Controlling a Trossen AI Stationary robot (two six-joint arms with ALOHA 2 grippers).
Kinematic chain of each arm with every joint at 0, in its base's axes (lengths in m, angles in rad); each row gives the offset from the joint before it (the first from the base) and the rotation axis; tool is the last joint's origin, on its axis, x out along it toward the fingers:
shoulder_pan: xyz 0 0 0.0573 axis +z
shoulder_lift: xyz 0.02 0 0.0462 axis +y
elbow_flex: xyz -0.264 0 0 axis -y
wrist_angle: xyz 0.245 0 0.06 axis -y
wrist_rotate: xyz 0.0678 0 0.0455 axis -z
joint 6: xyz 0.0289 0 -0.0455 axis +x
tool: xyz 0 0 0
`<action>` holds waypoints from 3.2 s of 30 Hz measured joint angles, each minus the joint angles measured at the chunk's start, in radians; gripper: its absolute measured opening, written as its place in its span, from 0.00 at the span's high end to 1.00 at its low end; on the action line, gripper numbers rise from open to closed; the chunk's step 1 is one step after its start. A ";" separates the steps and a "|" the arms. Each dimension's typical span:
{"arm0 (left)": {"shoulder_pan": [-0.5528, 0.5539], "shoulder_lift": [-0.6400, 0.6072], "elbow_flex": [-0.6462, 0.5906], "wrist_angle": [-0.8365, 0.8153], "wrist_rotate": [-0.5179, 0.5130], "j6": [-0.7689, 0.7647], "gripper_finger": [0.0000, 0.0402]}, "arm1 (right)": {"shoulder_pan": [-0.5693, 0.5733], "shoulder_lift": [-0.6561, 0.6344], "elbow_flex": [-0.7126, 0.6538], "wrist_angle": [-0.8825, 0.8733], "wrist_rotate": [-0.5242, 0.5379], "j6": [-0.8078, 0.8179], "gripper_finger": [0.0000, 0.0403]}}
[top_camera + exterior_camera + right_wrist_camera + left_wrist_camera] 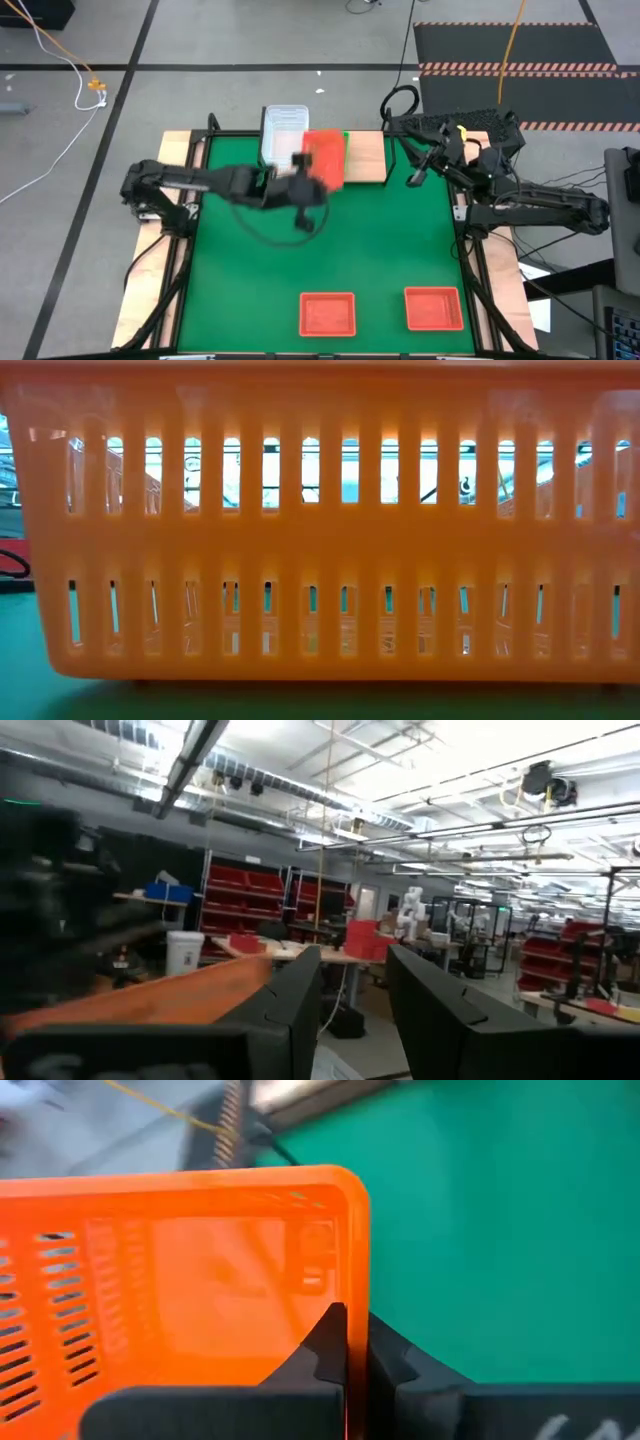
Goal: Stack baskets on shelf by color
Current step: Put the left orange bin on the shelf
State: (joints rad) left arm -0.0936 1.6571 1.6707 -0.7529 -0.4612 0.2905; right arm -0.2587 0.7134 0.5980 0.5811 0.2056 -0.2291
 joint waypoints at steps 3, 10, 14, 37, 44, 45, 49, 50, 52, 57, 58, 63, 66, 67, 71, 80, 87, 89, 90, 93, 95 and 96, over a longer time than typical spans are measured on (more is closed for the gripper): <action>0.118 0.048 0.001 0.183 0.104 0.123 0.98 | 0.011 -0.016 0.000 -0.026 -0.001 -0.003 0.72; 0.327 0.216 0.002 0.597 0.445 0.186 0.99 | 0.019 -0.046 0.000 -0.081 0.006 -0.026 0.72; 0.376 0.325 0.001 0.720 0.535 0.175 0.99 | 0.019 -0.061 0.000 -0.122 0.007 -0.026 0.72; 0.393 0.485 0.001 0.649 0.497 0.012 0.96 | 0.019 -0.101 0.000 -0.216 0.007 0.080 0.72; 0.393 0.484 0.001 0.645 0.497 -0.005 0.91 | 0.019 -0.101 0.000 -0.225 0.007 0.087 0.72; 0.393 0.485 0.001 0.645 0.497 -0.007 0.90 | 0.019 -0.101 0.000 -0.226 0.007 0.086 0.72; 0.394 0.484 0.001 0.653 0.496 0.000 0.86 | 0.019 -0.101 0.000 -0.226 0.007 0.079 0.72; 0.395 0.484 0.001 0.653 0.496 -0.001 0.85 | 0.019 -0.101 0.000 -0.226 0.006 0.078 0.72; 0.397 0.484 0.001 0.653 0.496 -0.001 0.82 | 0.019 -0.101 0.000 -0.226 0.006 0.078 0.72; 0.397 0.484 0.001 0.654 0.494 -0.005 0.77 | 0.019 -0.101 0.000 -0.224 0.006 0.076 0.72; 0.397 0.484 0.001 0.654 0.494 -0.005 0.76 | 0.019 -0.101 0.000 -0.223 0.006 0.074 0.72; 0.392 0.484 0.000 0.674 0.493 -0.005 0.73 | 0.019 -0.101 0.000 -0.222 0.006 0.059 0.72; 0.385 0.484 0.000 0.703 0.491 -0.005 0.73 | 0.019 -0.101 0.000 -0.220 0.006 0.047 0.72; 0.380 0.483 0.000 0.706 0.491 -0.005 0.73 | 0.019 -0.101 0.000 -0.220 0.006 0.039 0.72; 0.361 0.470 0.003 0.693 0.465 0.047 0.73 | 0.019 -0.101 0.000 -0.220 0.006 0.019 0.72; 0.382 0.477 0.004 0.538 0.422 0.153 0.73 | 0.019 -0.101 0.000 -0.207 0.006 0.011 0.72; 0.408 0.476 0.005 0.521 0.423 0.152 0.73 | 0.019 -0.100 0.000 -0.196 0.006 0.003 0.72; 0.411 0.476 0.005 0.508 0.425 0.151 0.73 | 0.019 -0.100 0.000 -0.196 0.007 -0.004 0.72; 0.413 0.476 0.005 0.496 0.425 0.147 0.73 | 0.019 -0.100 0.000 -0.196 0.006 -0.008 0.72; 0.414 0.476 0.005 0.481 0.426 0.113 0.73 | 0.019 -0.100 0.000 -0.196 0.006 -0.022 0.72; 0.413 0.476 0.005 0.480 0.426 0.093 0.73 | 0.019 -0.100 0.000 -0.196 0.007 -0.022 0.72; 0.412 0.476 0.005 0.481 0.426 0.092 0.73 | 0.019 -0.100 0.000 -0.196 0.007 -0.022 0.72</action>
State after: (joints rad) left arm 0.3186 2.1334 1.6756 -0.2721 -0.0348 0.3828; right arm -0.2401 0.6132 0.5980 0.3851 0.2121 -0.2512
